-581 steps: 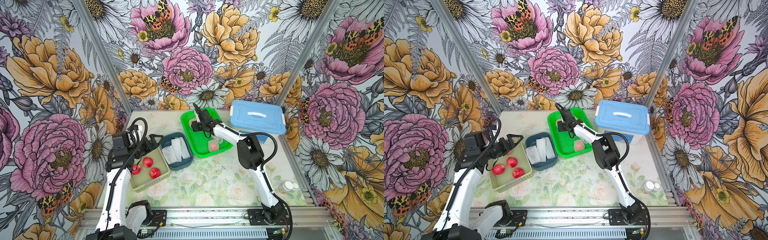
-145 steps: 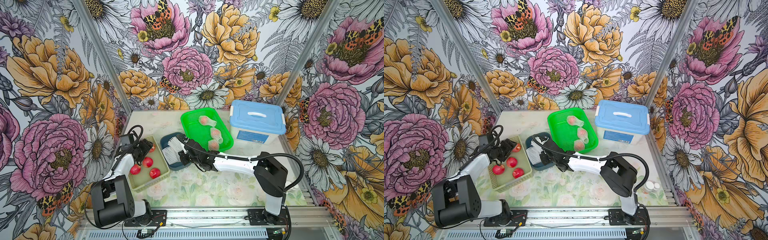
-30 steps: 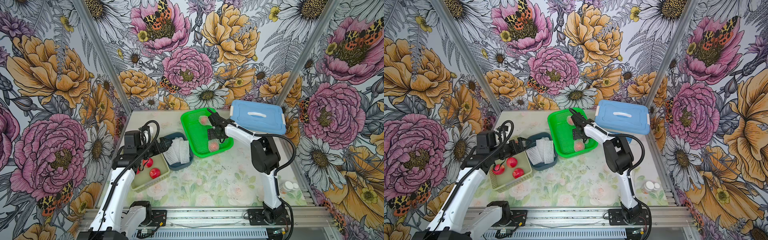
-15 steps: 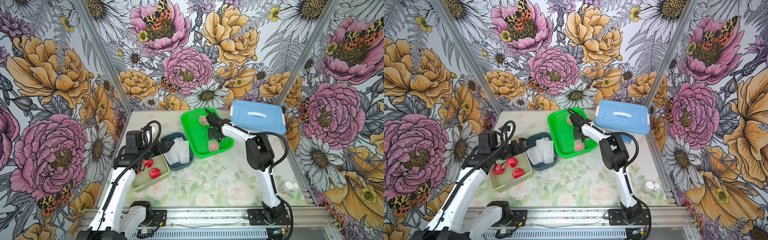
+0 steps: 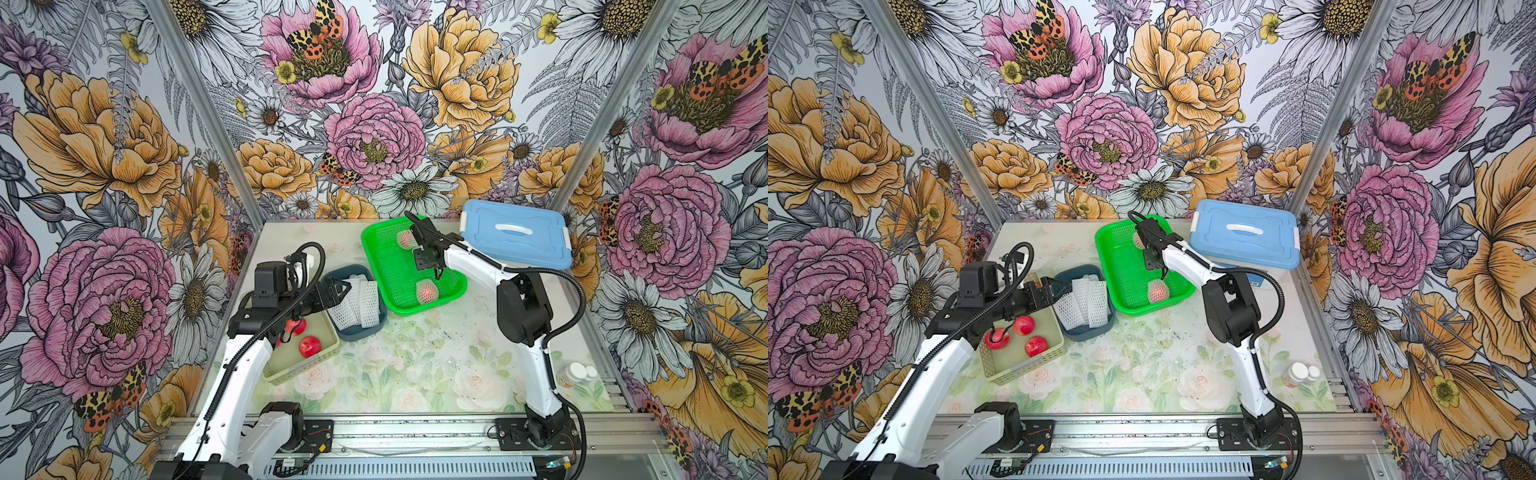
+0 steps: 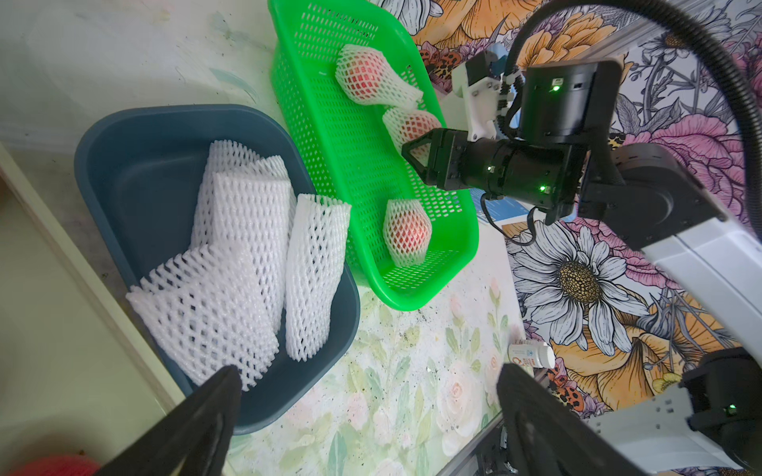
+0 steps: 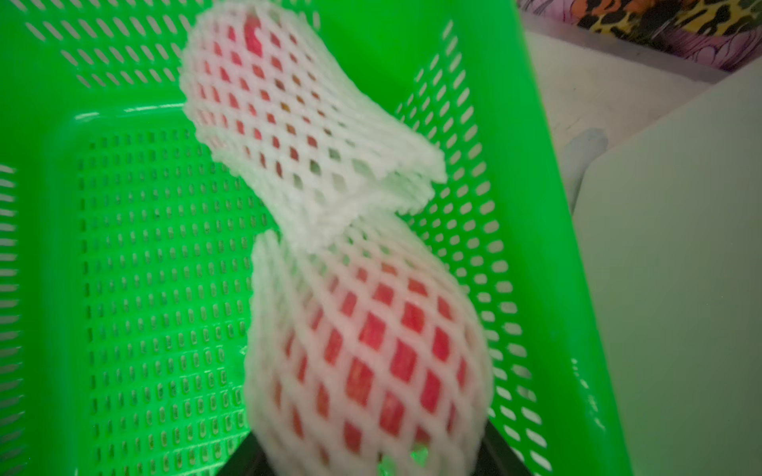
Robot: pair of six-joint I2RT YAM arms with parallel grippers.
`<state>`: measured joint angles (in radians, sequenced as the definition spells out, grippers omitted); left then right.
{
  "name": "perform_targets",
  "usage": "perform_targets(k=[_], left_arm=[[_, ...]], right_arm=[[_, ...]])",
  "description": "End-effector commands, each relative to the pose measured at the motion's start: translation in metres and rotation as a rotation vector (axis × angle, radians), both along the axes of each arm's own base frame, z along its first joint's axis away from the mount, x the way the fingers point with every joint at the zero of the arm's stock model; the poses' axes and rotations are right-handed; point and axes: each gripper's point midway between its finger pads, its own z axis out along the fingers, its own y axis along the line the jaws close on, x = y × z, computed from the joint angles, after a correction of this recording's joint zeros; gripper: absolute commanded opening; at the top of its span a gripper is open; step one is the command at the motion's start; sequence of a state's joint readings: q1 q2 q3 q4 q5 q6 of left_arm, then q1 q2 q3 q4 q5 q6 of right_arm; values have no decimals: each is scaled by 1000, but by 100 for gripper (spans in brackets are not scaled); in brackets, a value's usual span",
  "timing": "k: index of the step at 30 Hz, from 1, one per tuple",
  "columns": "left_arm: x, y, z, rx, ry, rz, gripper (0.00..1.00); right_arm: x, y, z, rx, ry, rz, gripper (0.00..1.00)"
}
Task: Remove foam nets from apples
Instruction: Pick up the apple from the basket, then place the apple at the center of the board.
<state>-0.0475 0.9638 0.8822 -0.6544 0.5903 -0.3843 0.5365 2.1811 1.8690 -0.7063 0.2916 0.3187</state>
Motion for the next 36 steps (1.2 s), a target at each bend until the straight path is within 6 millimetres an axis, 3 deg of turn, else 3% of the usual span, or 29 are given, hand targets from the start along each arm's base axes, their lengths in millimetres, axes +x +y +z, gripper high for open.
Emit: perform_targets(k=[1,5,8,14,22,25,30,36], left_arm=[[-4,-6,3,2,-26,-38,99],[-3,-9,5,-16,-24,-50,99],[-3,-15,6,-41,-21,-64,99],[-4,-29,3,-57,-12,-94,99],[-12,-55,-6,-53,5,-136,99],[-21,-66,-14,-64,24,-150,99],[-43,-83,-31,-75,55,-159,99],[-73,-94,-55,-115,102,-144,99]], right_arm=[[-1,16,66,83,-130,75,56],[-31,33,91,161,-175,196,56],[-70,45,105,204,-216,313,56],[-153,47,104,257,-269,453,56],[-264,46,67,328,-278,563,57],[-296,40,41,332,-267,568,58],[-321,34,-4,377,-225,529,59],[-329,39,-37,373,-208,517,59]])
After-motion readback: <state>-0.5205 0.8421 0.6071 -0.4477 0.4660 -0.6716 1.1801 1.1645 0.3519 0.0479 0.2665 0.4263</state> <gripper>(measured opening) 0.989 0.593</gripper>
